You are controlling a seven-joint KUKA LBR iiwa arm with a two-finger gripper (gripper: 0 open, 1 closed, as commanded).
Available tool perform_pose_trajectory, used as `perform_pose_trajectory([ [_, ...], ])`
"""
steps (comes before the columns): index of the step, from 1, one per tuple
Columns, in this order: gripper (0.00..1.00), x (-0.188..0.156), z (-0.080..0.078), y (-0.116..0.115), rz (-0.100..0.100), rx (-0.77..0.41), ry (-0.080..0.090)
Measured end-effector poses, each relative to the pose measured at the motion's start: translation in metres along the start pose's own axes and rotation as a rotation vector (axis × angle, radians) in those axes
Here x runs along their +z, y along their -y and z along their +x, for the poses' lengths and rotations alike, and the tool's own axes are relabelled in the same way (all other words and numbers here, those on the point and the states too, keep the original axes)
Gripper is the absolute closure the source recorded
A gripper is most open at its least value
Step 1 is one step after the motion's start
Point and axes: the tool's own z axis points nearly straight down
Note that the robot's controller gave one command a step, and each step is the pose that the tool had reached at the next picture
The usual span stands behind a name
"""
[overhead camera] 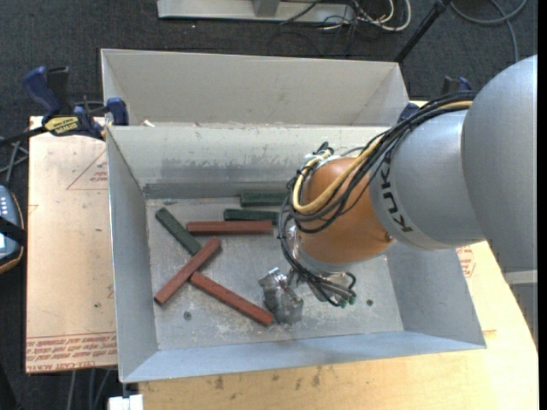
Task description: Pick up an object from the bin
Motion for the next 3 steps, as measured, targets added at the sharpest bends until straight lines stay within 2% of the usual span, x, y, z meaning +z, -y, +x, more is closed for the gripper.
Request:
perform_pose_trajectory([
  [1,1.0,-0.017,-0.013,-0.014,0.001,-0.007,0.001],
  [2,0.0,-0.014,0.005,0.001,0.001,-0.023,-0.001],
  [3,0.0,-0.014,0.004,0.0,0.0,-0.024,0.0],
])
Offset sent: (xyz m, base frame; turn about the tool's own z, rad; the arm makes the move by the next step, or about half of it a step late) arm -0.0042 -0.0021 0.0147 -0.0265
